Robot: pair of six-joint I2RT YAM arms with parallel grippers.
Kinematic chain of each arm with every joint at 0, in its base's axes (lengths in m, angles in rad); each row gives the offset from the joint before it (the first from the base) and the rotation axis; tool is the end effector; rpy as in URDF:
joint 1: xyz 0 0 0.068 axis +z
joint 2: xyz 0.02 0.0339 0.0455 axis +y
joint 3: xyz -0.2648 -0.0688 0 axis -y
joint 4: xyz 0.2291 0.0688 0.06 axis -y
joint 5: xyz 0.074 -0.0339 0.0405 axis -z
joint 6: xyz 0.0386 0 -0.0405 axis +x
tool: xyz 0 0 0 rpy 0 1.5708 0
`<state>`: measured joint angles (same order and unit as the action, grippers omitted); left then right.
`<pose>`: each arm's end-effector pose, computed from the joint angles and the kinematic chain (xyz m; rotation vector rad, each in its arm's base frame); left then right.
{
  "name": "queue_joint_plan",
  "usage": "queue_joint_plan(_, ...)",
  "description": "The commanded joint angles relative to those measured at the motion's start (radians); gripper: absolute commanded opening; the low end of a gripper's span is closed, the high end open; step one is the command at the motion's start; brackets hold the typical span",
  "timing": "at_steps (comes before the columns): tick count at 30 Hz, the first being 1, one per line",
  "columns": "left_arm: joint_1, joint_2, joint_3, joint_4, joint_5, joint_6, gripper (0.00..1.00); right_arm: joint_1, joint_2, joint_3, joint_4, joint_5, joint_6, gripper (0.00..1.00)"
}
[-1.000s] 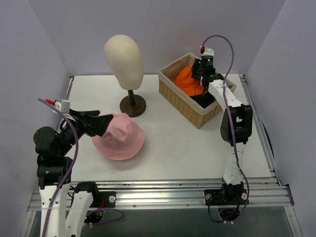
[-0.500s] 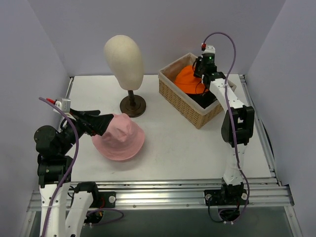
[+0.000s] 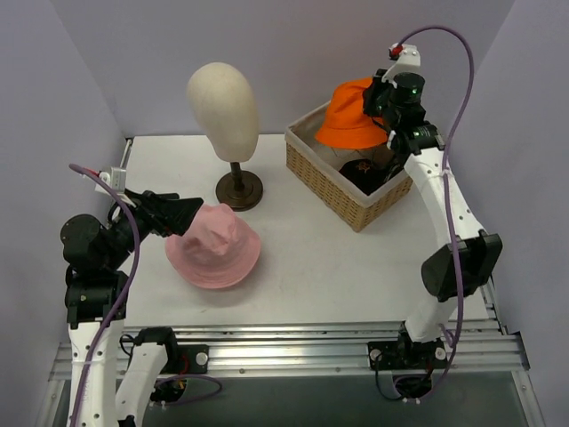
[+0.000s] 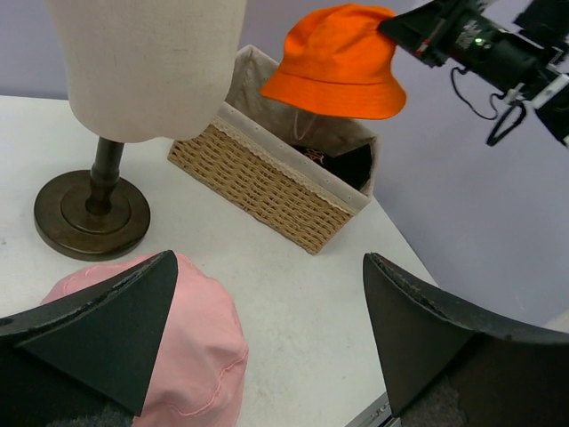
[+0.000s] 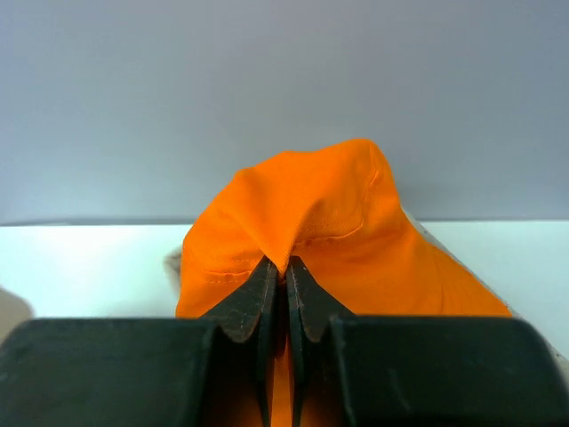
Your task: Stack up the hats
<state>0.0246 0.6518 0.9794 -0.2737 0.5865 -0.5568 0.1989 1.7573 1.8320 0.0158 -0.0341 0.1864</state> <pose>0.1136 -0.0186 0.4104 0.0283 1.5899 -0.8619 0.3970 0.0814 0.4608 -0.0371 1.4889 0.3371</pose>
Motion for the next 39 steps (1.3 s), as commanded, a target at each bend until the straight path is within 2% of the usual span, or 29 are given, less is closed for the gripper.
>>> queue_joint_plan(1,-0.003,0.038,0.064,-0.019,-0.028,-0.011,0.94,0.036,-0.148,-0.031,0.006,-0.024,-0.002,0.0)
queue_joint_plan(8,0.006,0.129,0.157,-0.082,-0.056,-0.041,0.94,0.161,-0.352,-0.14,0.003,-0.009,-0.004,0.0)
queue_joint_plan(13,0.083,0.184,0.156,-0.036,0.064,-0.191,0.94,0.229,-0.472,-0.223,0.015,-0.047,0.015,0.0)
queue_joint_plan(17,0.196,0.163,0.004,0.236,0.264,-0.501,0.94,0.258,-0.565,-0.276,0.038,-0.095,0.063,0.0)
queue_joint_plan(19,0.233,0.151,-0.054,0.443,0.306,-0.624,0.94,0.273,-0.588,-0.306,0.078,-0.169,0.094,0.0)
queue_joint_plan(20,0.238,0.152,-0.097,0.494,0.335,-0.732,0.94,0.283,-0.593,-0.313,0.093,-0.194,0.119,0.0)
queue_joint_plan(22,0.242,0.169,-0.111,0.56,0.355,-0.79,0.94,0.335,-0.601,-0.327,0.128,-0.217,0.134,0.0)
queue_joint_plan(25,0.268,0.172,-0.104,0.49,0.358,-0.761,0.94,0.43,-0.59,-0.326,0.148,-0.198,0.127,0.0)
queue_joint_plan(27,0.32,0.164,-0.061,0.403,0.334,-0.665,0.94,0.477,-0.582,-0.327,0.167,-0.167,0.11,0.0)
queue_joint_plan(28,0.34,0.167,-0.032,0.264,0.317,-0.607,0.94,0.52,-0.572,-0.327,0.171,-0.153,0.107,0.0)
queue_joint_plan(29,0.356,0.169,0.0,0.178,0.288,-0.475,0.94,0.54,-0.567,-0.324,0.182,-0.136,0.105,0.0)
queue_joint_plan(30,0.38,0.177,0.034,0.109,0.254,-0.413,0.94,0.562,-0.558,-0.323,0.19,-0.127,0.102,0.0)
queue_joint_plan(31,0.386,0.177,0.091,0.002,0.178,-0.308,0.94,0.603,-0.541,-0.321,0.196,-0.119,0.097,0.0)
queue_joint_plan(35,0.411,0.18,0.174,-0.116,0.062,-0.172,0.94,0.706,-0.478,-0.29,0.216,-0.067,0.065,0.0)
queue_joint_plan(39,0.416,0.181,0.206,-0.153,0.013,-0.124,0.94,0.784,-0.415,-0.257,0.268,-0.02,0.024,0.0)
